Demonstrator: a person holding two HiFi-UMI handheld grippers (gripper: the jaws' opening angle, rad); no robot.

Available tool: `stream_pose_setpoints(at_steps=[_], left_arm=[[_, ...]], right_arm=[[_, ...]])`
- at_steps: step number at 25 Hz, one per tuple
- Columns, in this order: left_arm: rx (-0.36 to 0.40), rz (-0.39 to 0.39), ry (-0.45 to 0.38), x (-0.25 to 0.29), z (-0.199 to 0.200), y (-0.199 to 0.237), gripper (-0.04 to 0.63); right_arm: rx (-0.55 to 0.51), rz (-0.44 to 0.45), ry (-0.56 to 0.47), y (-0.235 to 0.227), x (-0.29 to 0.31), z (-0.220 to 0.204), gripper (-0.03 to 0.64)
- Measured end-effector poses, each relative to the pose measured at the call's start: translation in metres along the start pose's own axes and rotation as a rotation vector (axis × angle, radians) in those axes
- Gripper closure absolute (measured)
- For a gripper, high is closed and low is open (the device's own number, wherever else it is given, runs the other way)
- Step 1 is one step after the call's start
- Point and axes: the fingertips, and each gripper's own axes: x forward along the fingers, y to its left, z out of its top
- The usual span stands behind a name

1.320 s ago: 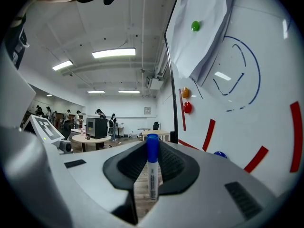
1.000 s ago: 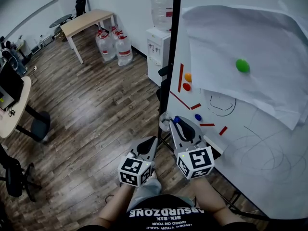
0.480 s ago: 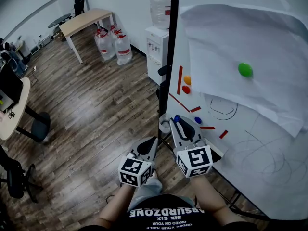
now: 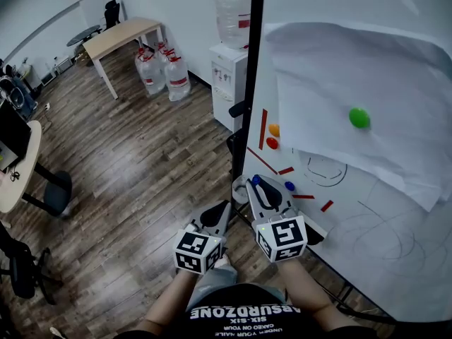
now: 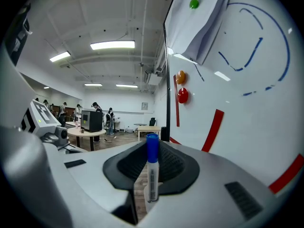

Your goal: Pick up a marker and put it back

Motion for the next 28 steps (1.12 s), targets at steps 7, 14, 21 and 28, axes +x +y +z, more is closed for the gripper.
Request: stream_pose_setpoints(at_steps=[7, 14, 21, 28], left_arm=[[0.016, -0.012, -0.006, 0.010, 0.008, 0.013, 0.588], [0.028, -0.017, -0.002, 0.020, 0.013, 0.030, 0.588], [0.030, -0.034, -0.004, 0.030, 0.016, 0.036, 0.588], [0.031, -0.049, 0.004, 0.040, 0.017, 0.040, 0.588]], right_arm=[[0.011, -0.003, 0.029, -0.001, 0.016, -0.013, 0.551], [0.020, -0.002, 0.056, -0.003, 0.028, -0.026, 0.551], [0.031, 0.001, 0.089, -0.004, 0.036, -0.038, 0.551], [0.034, 0.010, 0.116, -0.004, 0.042, -0.047, 0.549]])
